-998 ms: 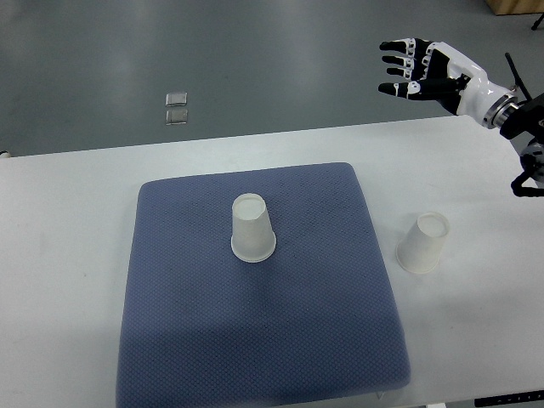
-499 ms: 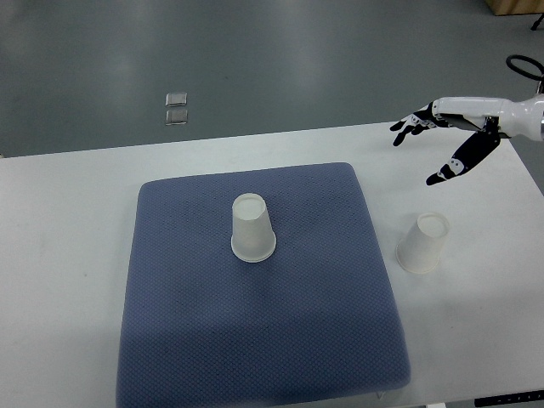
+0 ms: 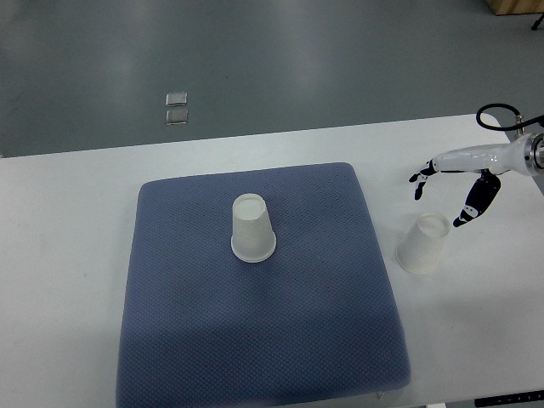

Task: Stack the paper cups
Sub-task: 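Rotate the right hand palm-down and lower it toward the loose white cup, then close the right hand fingers around the upside-down white paper cup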

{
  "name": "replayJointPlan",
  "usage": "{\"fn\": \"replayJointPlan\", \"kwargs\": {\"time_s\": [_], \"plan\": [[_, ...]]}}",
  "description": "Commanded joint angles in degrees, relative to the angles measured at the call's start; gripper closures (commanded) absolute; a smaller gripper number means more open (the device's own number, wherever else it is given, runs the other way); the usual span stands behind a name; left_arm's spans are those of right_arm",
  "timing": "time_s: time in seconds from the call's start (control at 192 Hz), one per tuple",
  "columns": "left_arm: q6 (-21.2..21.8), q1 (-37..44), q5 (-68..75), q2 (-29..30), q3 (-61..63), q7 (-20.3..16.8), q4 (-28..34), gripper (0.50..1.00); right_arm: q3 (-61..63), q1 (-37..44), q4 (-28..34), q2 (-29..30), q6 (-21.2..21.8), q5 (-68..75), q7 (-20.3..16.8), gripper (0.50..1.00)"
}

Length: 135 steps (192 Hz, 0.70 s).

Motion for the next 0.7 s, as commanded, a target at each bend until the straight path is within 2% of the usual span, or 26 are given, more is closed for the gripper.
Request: {"fn": "replayJointPlan", "kwargs": {"time_s": [0.0,0.697], "plan": [[0.1,0.0,0.0,0.0,0.0,0.0,0.0,0.5,-0.8,0.0,0.7,0.5,-0.3,-0.3,0.0,0.574],[0.0,0.0,0.0,0.0,0.0,0.0,0.0,0.5,-1.0,-3.9,1.4,2.3,-5.2,-4.1,-0.1,0.576]]}}
